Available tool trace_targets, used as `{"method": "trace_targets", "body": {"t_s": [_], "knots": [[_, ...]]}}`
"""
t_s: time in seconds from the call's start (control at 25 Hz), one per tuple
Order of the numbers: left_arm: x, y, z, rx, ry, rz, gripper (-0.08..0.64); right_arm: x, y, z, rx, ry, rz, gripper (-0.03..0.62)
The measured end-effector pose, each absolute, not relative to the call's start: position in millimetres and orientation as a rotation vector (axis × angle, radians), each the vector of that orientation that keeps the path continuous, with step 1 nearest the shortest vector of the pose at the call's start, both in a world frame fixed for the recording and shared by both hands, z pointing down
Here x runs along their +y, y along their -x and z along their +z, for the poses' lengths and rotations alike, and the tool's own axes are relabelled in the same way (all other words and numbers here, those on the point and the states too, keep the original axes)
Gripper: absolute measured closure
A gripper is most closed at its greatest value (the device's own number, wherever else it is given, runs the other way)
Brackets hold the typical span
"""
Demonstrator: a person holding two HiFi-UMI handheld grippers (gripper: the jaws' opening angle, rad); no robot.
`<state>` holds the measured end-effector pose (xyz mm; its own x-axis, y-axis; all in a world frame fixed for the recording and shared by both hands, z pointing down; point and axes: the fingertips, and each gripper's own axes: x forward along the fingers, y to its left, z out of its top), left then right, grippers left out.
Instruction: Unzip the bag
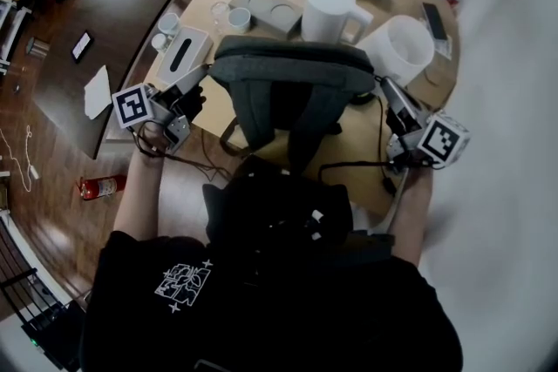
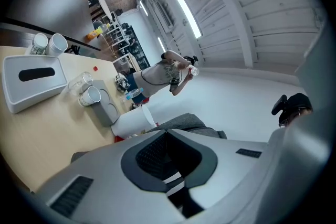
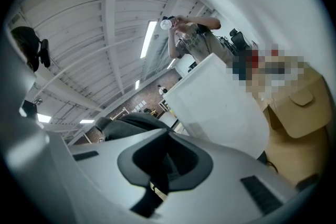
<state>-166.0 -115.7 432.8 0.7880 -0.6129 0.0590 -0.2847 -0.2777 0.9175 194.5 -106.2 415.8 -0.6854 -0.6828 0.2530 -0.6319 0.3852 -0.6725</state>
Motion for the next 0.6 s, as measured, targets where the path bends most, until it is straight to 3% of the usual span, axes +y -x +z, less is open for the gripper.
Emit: {"method": "trace_targets", "body": {"t_s": [0.6], "knots": [[-111.9,165.2,445.0,-0.672,-1.832,-0.414,0.557,-106.9,-196.7,434.1,2.522,1.199,-1.263,0.581]]}}
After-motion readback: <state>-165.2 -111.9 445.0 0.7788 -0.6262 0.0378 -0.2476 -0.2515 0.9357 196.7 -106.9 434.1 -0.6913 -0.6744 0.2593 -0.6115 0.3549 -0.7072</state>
